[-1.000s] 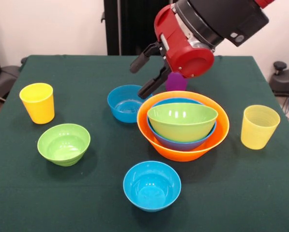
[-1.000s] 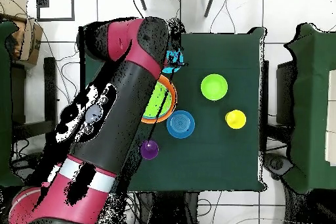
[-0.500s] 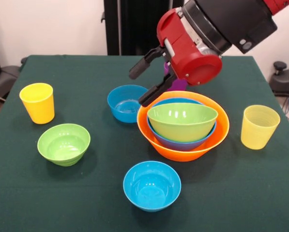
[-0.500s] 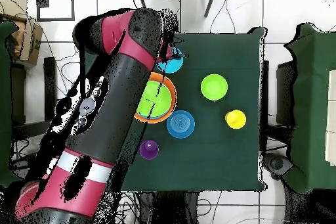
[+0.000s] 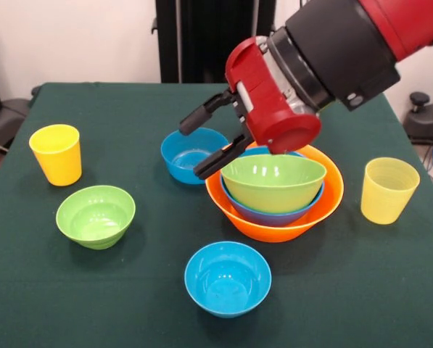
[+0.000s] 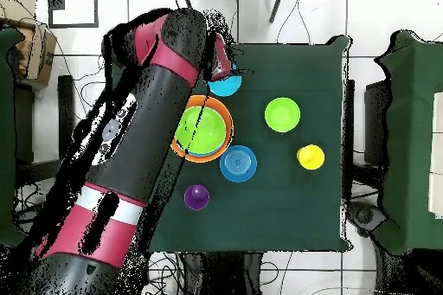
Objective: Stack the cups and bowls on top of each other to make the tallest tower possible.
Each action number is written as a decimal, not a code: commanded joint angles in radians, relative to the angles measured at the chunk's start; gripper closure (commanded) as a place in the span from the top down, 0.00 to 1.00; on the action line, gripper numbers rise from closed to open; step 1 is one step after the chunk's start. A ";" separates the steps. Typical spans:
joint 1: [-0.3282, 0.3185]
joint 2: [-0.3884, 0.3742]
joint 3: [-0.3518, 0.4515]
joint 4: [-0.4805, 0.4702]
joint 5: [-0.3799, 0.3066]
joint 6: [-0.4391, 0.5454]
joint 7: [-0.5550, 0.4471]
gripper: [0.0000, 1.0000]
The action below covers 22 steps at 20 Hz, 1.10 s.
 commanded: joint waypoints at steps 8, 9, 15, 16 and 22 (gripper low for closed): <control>0.017 0.096 -0.031 -0.041 -0.029 -0.017 0.168 1.00; 0.019 0.103 -0.041 -0.042 -0.030 -0.017 0.171 1.00; 0.024 0.148 -0.114 -0.080 -0.030 0.030 0.164 1.00; 0.022 0.156 -0.128 -0.091 -0.028 0.041 0.165 1.00; 0.003 0.210 -0.218 -0.161 0.004 0.102 0.190 1.00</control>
